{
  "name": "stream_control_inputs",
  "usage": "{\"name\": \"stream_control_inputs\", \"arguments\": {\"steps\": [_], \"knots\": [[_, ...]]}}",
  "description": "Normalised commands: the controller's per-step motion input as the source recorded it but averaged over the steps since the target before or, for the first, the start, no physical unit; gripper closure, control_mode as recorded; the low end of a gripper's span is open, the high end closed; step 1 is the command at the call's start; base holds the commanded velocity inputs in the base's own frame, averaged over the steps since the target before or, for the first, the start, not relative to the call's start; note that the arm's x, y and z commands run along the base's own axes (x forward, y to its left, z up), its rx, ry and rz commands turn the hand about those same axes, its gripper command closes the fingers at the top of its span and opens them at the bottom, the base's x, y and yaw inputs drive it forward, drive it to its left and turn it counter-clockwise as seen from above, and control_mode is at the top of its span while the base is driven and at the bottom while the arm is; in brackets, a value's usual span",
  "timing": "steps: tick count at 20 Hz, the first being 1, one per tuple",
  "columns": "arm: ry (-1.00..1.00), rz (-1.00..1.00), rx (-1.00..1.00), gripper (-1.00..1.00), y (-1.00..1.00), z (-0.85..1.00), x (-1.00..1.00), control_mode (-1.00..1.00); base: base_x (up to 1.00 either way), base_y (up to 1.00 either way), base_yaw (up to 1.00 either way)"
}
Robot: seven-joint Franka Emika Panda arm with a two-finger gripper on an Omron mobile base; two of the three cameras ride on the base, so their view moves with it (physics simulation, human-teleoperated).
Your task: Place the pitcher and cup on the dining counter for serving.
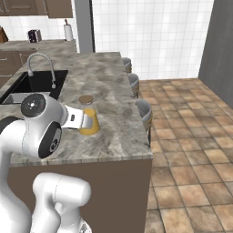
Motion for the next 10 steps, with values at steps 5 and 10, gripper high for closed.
{"name": "stream_control_inputs", "arguments": {"steps": [5, 10], "knots": [[0.00, 0.00, 0.00, -1.00, 0.00, 0.00, 0.00, -1.00, 0.00, 0.00, 0.00], [0.00, 0.00, 0.00, -1.00, 0.00, 0.00, 0.00, 1.00, -0.18, 0.00, 0.01]]}}
